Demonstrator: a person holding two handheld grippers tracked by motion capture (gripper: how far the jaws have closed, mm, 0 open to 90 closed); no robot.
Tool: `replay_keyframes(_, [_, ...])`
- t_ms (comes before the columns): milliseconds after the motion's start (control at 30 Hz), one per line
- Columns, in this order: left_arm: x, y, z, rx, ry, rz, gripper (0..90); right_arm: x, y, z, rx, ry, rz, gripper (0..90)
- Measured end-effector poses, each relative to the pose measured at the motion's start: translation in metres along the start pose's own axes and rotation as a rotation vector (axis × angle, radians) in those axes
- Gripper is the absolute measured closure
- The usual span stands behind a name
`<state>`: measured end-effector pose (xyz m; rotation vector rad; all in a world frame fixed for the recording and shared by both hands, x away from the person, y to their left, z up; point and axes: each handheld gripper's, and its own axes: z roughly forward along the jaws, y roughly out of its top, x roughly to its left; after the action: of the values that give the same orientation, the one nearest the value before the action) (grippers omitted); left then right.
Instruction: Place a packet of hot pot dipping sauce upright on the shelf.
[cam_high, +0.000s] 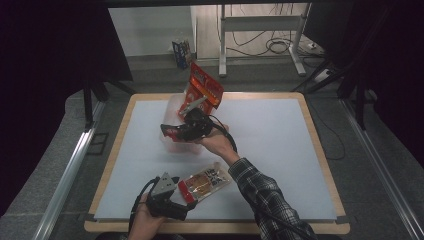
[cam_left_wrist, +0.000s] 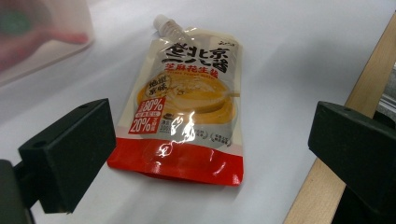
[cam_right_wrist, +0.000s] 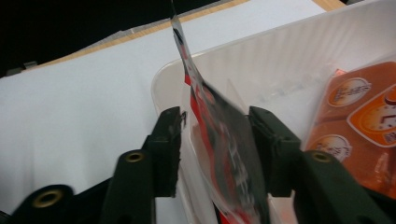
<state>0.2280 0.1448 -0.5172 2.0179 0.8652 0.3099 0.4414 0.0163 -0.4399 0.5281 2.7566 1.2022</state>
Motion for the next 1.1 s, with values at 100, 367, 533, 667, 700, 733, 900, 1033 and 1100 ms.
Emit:
replay_keyframes(100, [0.000,0.000,0.001,0.010,0.001,-0.001,1.1,0.000,-0.002,-0.003,-0.004,-0.009,-0.005,46.9])
replay_keyframes(367, [-0.003,0.000,0.004,0.025,0.001,0.021,1.4,-0.003,-0.012,-0.013,0.004,-0.030,0.008,26.6])
replay_keyframes(533, [-0.004,-0.001,0.003,0.014,-0.016,0.043,1.3,-0.002,-0.016,-0.018,-0.006,-0.037,0.013,20.6])
replay_keyframes(667, [-0.004,-0.002,0.004,0.008,0.000,0.057,1.2,0.001,-0.020,-0.022,-0.016,-0.050,-0.002,15.0])
replay_keyframes(700, [-0.004,-0.002,0.004,0.005,0.003,0.055,1.2,0.002,-0.021,-0.023,-0.015,-0.050,-0.006,13.2])
replay_keyframes(733, [-0.003,-0.002,0.003,0.002,0.002,0.052,1.2,0.002,-0.022,-0.024,-0.016,-0.050,-0.009,11.4])
replay_keyframes(900, [-0.001,-0.003,0.003,-0.019,0.007,0.047,0.6,0.007,-0.029,-0.028,-0.016,-0.070,-0.025,5.0])
replay_keyframes(1033, [-0.001,-0.003,0.003,-0.021,0.008,0.047,0.2,0.009,-0.035,-0.032,-0.020,-0.082,-0.024,1.5])
replay_keyframes(1100, [0.000,-0.003,0.003,-0.032,0.008,0.058,0.0,0.009,-0.038,-0.035,-0.023,-0.086,-0.023,0.5])
